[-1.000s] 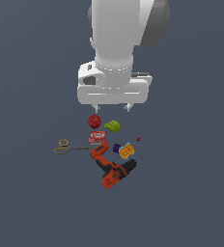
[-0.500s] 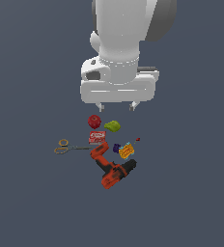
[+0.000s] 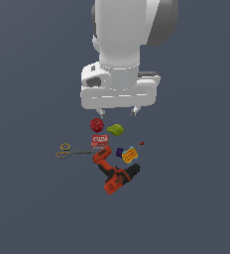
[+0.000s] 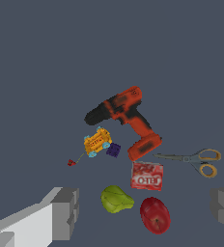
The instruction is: Pick up a designated object from a clutter of objects.
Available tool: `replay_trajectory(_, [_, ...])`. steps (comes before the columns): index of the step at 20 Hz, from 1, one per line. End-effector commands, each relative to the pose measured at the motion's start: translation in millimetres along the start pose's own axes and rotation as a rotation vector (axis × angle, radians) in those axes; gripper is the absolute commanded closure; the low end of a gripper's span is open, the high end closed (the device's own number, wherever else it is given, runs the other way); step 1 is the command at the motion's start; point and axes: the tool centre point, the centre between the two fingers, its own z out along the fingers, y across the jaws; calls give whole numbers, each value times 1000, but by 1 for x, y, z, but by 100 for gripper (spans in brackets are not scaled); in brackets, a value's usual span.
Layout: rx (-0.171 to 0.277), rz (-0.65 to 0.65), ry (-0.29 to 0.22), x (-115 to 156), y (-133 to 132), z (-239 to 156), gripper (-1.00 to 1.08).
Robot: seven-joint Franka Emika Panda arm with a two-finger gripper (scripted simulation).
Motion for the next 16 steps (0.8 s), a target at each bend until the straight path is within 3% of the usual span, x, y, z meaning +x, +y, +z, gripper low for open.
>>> replay_trajectory(1, [0, -22, -1, 1, 4, 5, -92])
replay_trajectory(16, [0, -276, -9, 7, 49, 57, -92])
